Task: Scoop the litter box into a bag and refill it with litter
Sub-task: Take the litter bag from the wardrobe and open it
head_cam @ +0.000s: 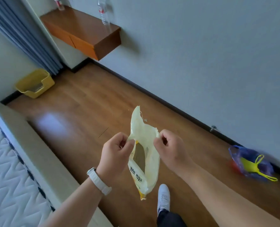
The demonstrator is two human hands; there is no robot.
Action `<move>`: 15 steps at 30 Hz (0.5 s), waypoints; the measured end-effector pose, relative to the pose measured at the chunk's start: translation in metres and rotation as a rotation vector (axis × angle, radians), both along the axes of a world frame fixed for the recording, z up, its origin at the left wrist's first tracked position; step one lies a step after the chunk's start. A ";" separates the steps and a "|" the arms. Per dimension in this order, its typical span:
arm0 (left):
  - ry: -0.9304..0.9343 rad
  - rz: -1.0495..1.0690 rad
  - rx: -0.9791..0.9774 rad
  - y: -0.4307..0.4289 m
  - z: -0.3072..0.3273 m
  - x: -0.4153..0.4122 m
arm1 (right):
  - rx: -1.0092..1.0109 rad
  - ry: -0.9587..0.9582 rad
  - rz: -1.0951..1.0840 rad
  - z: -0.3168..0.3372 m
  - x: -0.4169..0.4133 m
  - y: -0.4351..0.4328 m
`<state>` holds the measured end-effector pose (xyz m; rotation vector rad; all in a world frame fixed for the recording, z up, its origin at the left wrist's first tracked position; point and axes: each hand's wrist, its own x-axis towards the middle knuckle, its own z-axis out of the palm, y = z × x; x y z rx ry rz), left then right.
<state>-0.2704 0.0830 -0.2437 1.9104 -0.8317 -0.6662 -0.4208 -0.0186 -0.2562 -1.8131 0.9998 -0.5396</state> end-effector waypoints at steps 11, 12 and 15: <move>0.026 0.232 -0.082 -0.066 0.041 0.071 | -0.186 -0.085 0.227 0.054 0.108 -0.118; 0.026 0.251 -0.091 -0.069 0.042 0.081 | -0.202 -0.089 0.238 0.056 0.121 -0.122; 0.029 0.290 -0.096 -0.074 0.038 0.118 | -0.226 -0.082 0.269 0.053 0.162 -0.130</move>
